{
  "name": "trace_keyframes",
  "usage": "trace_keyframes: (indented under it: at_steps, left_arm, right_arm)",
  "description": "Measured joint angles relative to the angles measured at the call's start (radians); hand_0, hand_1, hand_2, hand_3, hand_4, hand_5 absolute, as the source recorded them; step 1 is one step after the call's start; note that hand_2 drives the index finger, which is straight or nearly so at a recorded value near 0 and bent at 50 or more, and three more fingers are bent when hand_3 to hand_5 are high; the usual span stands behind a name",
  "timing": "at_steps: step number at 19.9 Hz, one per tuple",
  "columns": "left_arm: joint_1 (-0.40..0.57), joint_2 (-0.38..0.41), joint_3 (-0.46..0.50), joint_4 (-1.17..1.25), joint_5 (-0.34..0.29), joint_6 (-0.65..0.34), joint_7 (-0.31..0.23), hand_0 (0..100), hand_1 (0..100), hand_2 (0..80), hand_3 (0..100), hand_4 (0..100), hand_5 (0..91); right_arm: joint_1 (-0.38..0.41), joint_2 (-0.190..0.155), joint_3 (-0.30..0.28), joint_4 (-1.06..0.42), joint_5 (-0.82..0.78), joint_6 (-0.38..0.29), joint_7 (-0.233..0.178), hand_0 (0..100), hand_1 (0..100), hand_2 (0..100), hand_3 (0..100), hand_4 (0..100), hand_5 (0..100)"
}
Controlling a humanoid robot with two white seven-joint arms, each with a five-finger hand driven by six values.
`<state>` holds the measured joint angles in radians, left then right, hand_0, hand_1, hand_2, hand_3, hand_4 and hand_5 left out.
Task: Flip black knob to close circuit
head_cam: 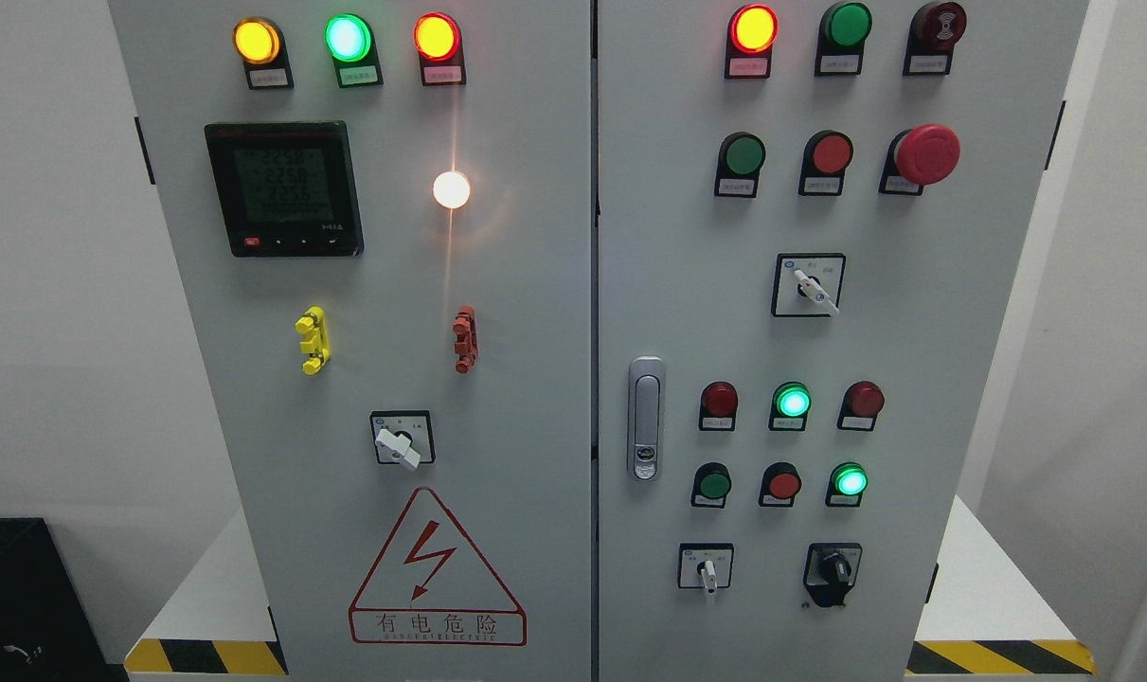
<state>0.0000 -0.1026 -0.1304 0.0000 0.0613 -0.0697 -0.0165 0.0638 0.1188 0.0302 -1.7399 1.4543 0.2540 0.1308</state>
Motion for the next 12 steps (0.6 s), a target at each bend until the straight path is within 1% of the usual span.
trace_keyframes:
  at_steps: [7, 10, 12]
  left_arm:
    - [0.000, 0.000, 0.000, 0.000, 0.000, 0.000, 0.000, 12, 56, 0.0, 0, 0, 0.0]
    - [0.000, 0.000, 0.000, 0.000, 0.000, 0.000, 0.000, 12, 56, 0.0, 0, 0, 0.0]
    - [0.000, 0.000, 0.000, 0.000, 0.000, 0.000, 0.000, 12, 56, 0.0, 0, 0, 0.0]
  right_arm:
    - [-0.078, -0.002, 0.012, -0.019, 0.068, 0.068, 0.091, 0, 0, 94, 100, 93, 94]
    - [-0.104, -0.001, 0.015, -0.024, 0.098, 0.103, 0.110, 0, 0, 94, 100, 93, 94]
    - [-0.116, 0.002, 0.016, -0.027, 0.116, 0.124, 0.113, 0, 0, 94, 100, 93, 93]
